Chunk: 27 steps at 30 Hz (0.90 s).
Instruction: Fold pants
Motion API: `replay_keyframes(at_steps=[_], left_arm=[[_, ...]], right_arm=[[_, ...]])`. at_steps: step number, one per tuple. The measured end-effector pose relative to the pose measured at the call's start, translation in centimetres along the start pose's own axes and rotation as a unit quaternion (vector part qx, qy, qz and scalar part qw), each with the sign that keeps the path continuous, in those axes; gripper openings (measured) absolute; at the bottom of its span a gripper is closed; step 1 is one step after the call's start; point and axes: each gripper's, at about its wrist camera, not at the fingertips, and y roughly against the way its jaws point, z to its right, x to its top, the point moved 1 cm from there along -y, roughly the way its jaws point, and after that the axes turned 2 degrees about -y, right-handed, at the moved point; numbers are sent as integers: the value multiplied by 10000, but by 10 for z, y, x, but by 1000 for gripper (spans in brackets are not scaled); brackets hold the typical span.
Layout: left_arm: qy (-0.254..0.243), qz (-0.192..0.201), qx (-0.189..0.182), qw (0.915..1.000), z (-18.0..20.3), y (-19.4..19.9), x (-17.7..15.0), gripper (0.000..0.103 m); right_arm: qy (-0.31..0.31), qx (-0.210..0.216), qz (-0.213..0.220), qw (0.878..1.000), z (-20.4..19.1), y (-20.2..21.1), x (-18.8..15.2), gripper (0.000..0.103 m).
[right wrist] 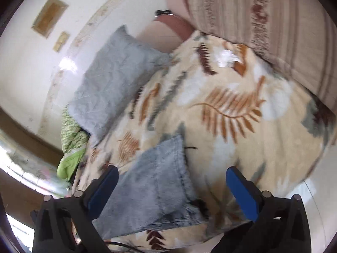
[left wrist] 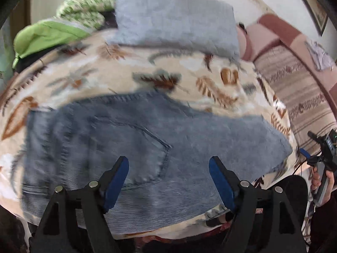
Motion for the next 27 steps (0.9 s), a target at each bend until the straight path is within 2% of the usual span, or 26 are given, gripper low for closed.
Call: replay_keyframes(at_steps=[3, 5, 10, 11, 12, 14, 17, 21, 23, 25, 27], left_arm=[[-40, -385, -7, 9993, 12, -29, -15, 79], [-54, -492, 49, 9988, 15, -37, -26, 79], [45, -800, 292, 9964, 7, -52, -36, 79], [69, -800, 285, 9964, 6, -52, -37, 79], [72, -788, 283, 9965, 5, -51, -38, 79], [27, -797, 338, 9962, 4, -52, -39, 79], [-28, -810, 387, 9960, -1, -51, -42, 79], [-34, -784, 315, 9964, -7, -48, -44, 79], [3, -767, 286, 9966, -8, -47, -42, 79], [49, -739, 260, 9969, -11, -43, -42, 79], [41, -729, 275, 9969, -13, -41, -43, 79]], right_arm=[[-615, 138, -276, 9976, 23, -12, -3, 103], [-912, 193, -424, 9947, 34, -23, -5, 103], [-980, 273, -626, 9928, 35, -52, -11, 100], [-960, 244, -718, 9925, 32, -61, -13, 87], [-943, 184, -846, 9918, 30, -70, -15, 61], [-967, 126, -997, 9902, 28, -81, -19, 32], [-600, 127, -790, 9950, 13, -69, -22, 22], [85, 295, -484, 9984, -20, -25, -25, 20], [318, 307, -482, 9979, -30, -8, -28, 20], [424, 60, -700, 9966, -29, -9, -34, 20], [567, -477, -1071, 9915, -19, -22, -42, 20]])
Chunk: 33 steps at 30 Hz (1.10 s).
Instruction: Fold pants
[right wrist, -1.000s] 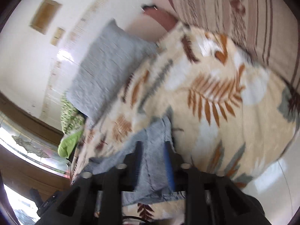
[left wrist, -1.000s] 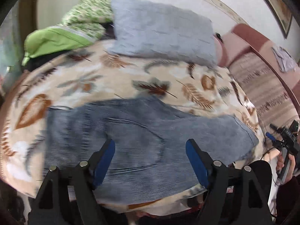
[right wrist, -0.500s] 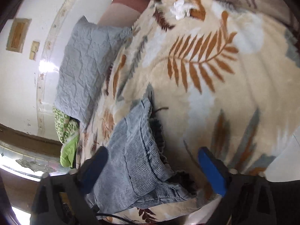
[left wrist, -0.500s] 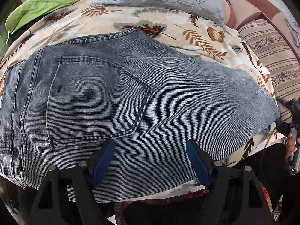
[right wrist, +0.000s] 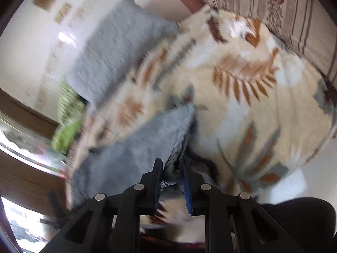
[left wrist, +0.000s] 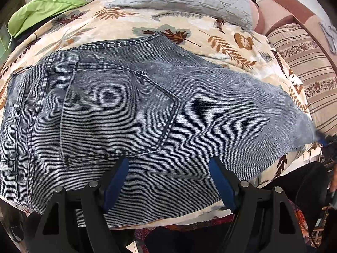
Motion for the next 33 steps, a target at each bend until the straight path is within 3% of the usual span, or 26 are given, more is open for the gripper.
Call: replay_keyframes(at_steps=[1, 3, 4, 6, 8, 10, 13, 16, 19, 23, 29, 33], left_arm=[[-27, -2, 31, 10000, 0, 0, 0, 79], [-145, -25, 149, 9998, -1, -2, -2, 79], [-211, -53, 214, 9995, -2, -2, -4, 79], [-235, -39, 228, 9995, -3, -3, -5, 79], [-218, -31, 264, 9994, -2, -2, -6, 79], [-152, -48, 282, 9995, -1, -1, -5, 79], [75, 61, 36, 9999, 0, 9, 0, 79], [14, 290, -65, 9996, 7, 22, 4, 79], [-109, 277, 39, 9995, 10, 21, 7, 79], [26, -191, 267, 9995, -4, -3, -1, 79], [-175, -33, 229, 9996, -2, 1, -12, 79], [22, 106, -5, 9999, -11, 6, -14, 79]], right_arm=[[-46, -201, -106, 9997, 6, -6, -2, 23], [-521, 138, -149, 9984, 20, -8, -2, 23], [-747, 274, -86, 9968, 26, -6, 0, 23], [-852, 109, 199, 9961, 26, 4, 6, 23], [-493, -315, 658, 9961, 10, 17, 12, 23], [-71, -449, 1025, 9937, -14, 26, 19, 23], [586, -465, 1139, 9907, -57, 19, 26, 23], [1000, -259, 609, 9928, -90, -17, 28, 23], [1281, -484, -161, 9905, -105, -70, 19, 23], [1326, -1063, -894, 9814, -85, -110, -3, 23], [985, -670, -1327, 9840, -49, -99, -28, 24], [1167, -958, -1604, 9754, -64, -96, -22, 25]])
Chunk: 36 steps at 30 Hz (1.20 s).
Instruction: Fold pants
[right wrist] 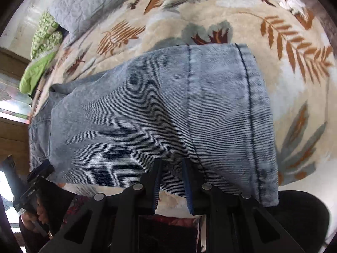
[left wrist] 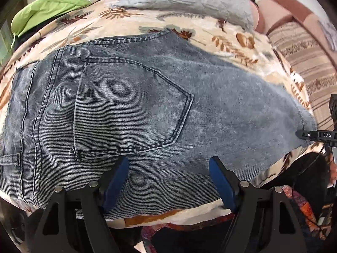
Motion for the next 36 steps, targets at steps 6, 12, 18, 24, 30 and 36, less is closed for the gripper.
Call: replay_keyframes(at_steps=[6, 12, 18, 24, 30, 36], left_arm=[[458, 437, -274, 9976, -20, 23, -5, 79], [373, 695, -101, 9968, -26, 46, -7, 79], [-41, 674, 138, 9976, -19, 46, -11, 79], [-299, 460, 311, 9980, -18, 26, -16, 79], [-670, 442, 582, 9951, -11, 16, -17, 79], [-573, 386, 556, 9961, -12, 11, -8, 80]], right_arm=[[1349, 982, 497, 9847, -105, 30, 34, 45], [1910, 1684, 660, 9648, -203, 8, 76, 78], [2180, 1926, 62, 9567, -262, -57, 109, 72], [2274, 1943, -227, 9540, -271, -102, 133, 71], [2476, 2234, -638, 9406, -278, -127, 138, 68], [2805, 2175, -827, 9312, -296, -124, 116, 23]])
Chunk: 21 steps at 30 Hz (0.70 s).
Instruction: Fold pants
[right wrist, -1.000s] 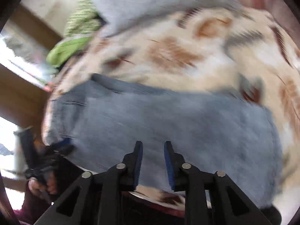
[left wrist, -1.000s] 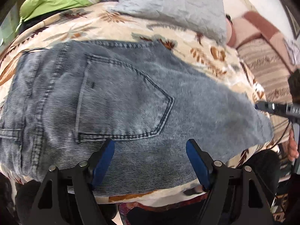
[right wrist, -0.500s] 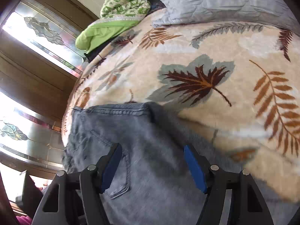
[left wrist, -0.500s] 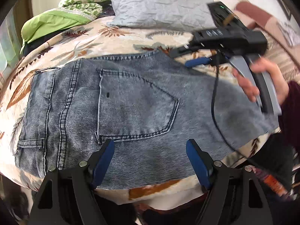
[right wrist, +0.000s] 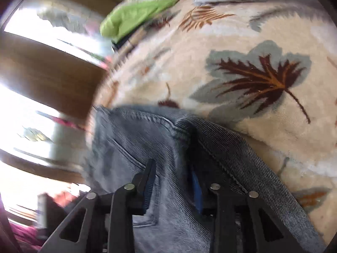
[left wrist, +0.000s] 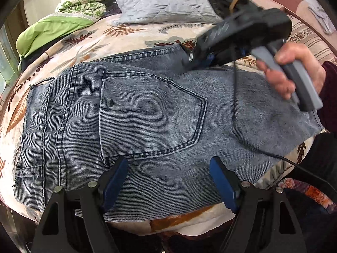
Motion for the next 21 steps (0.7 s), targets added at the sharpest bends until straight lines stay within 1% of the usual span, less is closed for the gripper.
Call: replay_keyframes(at_steps=[1, 2, 3, 4, 6, 9, 11, 12, 14, 15, 18, 19, 20, 21], left_arm=[[13, -3, 2, 10000, 0, 0, 1, 80], [25, 8, 3, 10000, -2, -2, 3, 80], [15, 42, 24, 10000, -2, -1, 3, 80], [-30, 85, 77, 9999, -2, -3, 4, 80], [-230, 170, 334, 9990, 0, -7, 7, 80], [-429, 335, 827, 9951, 2, -10, 16, 80], [-516, 497, 1281, 9892, -3, -12, 28, 80], [-491, 476, 1328, 9888, -9, -15, 34, 80], [-335, 376, 1291, 9903, -23, -17, 43, 80], [-254, 392, 1277, 9907, -29, -15, 45, 80], [13, 430, 1103, 9930, -43, -7, 45, 80], [125, 408, 1031, 9938, -47, -5, 44, 80], [208, 404, 961, 9943, -48, -3, 43, 80], [283, 406, 900, 9947, -49, -1, 41, 80]], right_arm=[[78, -264, -65, 9996, -3, -7, 0, 20], [85, -436, -9, 9990, -3, -11, 1, 15], [29, -500, 81, 9987, -2, -11, 4, 11], [-68, -553, 184, 9983, 1, -11, 6, 9], [-221, -734, 490, 9958, 5, -7, 11, 7], [-333, -711, 905, 9928, 4, -5, 17, 6], [-549, -615, 1147, 9900, 8, 0, 27, 6], [-697, -519, 1129, 9898, 12, -2, 34, 6], [-868, -512, 1003, 9898, 19, -11, 48, 6], [-875, -506, 960, 9902, 20, -11, 51, 6], [-879, -403, 1041, 9899, 18, -3, 49, 6], [-937, -282, 1108, 9890, 20, 4, 47, 7], [-988, -103, 1142, 9885, 23, 14, 42, 10], [-1016, -16, 1175, 9879, 23, 23, 39, 10]])
